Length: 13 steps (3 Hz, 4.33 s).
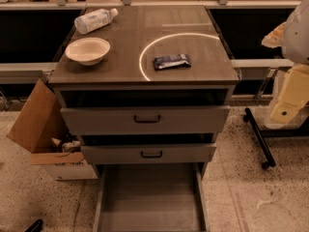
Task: Place rxbar blueberry into bottom drawer
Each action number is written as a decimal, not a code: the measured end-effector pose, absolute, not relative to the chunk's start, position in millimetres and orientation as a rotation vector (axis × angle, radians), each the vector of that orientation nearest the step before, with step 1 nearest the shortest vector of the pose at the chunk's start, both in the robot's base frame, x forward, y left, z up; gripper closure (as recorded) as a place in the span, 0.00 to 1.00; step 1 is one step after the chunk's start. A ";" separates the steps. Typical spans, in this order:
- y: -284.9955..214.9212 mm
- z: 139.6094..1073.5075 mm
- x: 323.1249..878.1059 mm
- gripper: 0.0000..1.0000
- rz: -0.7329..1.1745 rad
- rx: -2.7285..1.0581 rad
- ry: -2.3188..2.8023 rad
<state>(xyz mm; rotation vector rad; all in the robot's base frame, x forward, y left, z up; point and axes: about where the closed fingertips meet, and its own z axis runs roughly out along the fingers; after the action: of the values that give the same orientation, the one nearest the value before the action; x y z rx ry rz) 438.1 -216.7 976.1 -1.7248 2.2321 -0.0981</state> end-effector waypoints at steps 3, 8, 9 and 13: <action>-192.1 950.8 517.6 0.00 0.108 -1.757 2.071; -148.5 891.6 664.4 0.00 0.398 -1.692 1.859; -131.7 874.5 689.2 0.00 0.432 -1.669 1.850; -85.0 837.0 740.3 0.00 0.539 -1.580 1.926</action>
Offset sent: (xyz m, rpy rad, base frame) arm 0.0782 0.0256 -0.0209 0.1479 0.0137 0.1548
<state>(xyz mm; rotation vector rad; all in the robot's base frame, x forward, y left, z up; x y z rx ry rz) 740.3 -85.0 837.0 -1.5797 1.9264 0.5387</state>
